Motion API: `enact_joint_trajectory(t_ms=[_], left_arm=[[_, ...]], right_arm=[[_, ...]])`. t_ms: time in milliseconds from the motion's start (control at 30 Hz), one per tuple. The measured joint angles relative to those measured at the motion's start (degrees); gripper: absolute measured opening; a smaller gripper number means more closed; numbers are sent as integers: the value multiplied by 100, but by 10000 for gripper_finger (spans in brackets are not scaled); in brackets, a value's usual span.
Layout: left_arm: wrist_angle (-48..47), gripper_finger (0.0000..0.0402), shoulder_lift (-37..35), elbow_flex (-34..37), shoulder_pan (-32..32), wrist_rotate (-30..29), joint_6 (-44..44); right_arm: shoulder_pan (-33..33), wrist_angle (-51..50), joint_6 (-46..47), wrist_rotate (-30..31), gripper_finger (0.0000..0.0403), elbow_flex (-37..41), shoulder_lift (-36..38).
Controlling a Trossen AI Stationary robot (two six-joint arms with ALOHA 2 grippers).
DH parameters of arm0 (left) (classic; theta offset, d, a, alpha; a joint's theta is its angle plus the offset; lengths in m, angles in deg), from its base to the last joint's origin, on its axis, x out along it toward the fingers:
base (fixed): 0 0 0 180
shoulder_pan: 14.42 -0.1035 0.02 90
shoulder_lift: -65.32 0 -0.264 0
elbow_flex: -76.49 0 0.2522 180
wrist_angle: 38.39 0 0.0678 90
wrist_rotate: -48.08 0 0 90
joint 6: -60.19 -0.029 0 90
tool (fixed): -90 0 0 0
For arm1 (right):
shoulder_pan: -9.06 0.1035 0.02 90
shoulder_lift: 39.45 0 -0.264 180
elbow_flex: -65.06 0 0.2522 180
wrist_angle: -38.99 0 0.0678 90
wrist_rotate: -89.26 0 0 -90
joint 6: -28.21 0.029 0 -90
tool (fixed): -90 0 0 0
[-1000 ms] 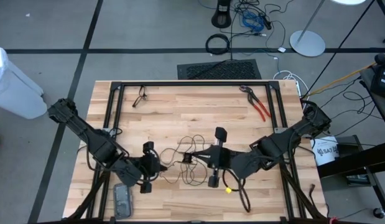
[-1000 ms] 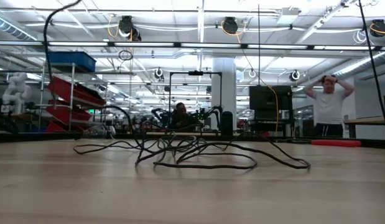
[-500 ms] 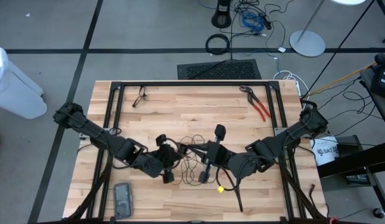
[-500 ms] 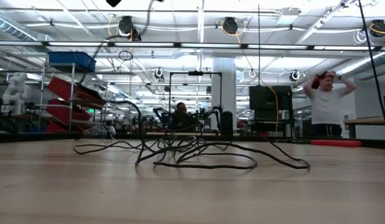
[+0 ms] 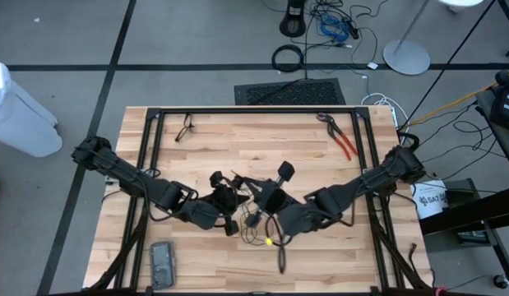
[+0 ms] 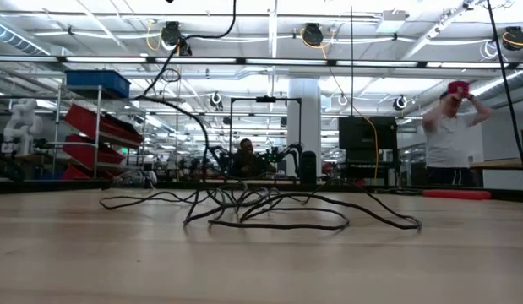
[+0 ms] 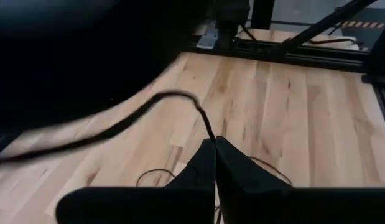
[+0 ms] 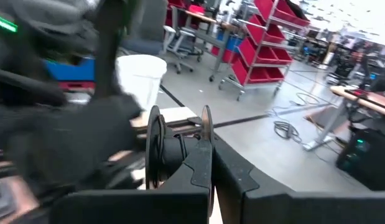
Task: Coil cords
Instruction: Coil the black wire onto the spool
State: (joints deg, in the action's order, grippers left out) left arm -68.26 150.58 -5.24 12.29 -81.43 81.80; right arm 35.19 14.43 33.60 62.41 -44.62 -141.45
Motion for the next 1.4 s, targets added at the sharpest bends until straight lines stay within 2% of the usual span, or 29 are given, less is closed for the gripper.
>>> enact_joint_trajectory(t_ms=[233,467,567,733,867,1000,1200,1400], left_arm=[[80,2,0,0,4,433,-3],[8,8,-2,0,86,648,-294],[8,36,-2,0,163,890,-368],[14,110,-4,0,310,935,-431],[29,163,-46,0,422,776,-394],[62,194,-194,0,547,723,-312],[93,203,-408,0,797,670,-248],[152,203,-457,0,983,-308,-252]], right_arm=[[-223,-10,-7,-6,0,7,-100],[-105,-29,-335,20,0,7,-27],[-24,-39,-415,23,0,7,60],[128,-231,-461,29,0,7,246],[275,-545,-366,20,0,4,434],[379,-836,-185,29,0,4,572],[495,-935,-157,189,0,2,621],[511,-932,-160,214,0,2,620]])
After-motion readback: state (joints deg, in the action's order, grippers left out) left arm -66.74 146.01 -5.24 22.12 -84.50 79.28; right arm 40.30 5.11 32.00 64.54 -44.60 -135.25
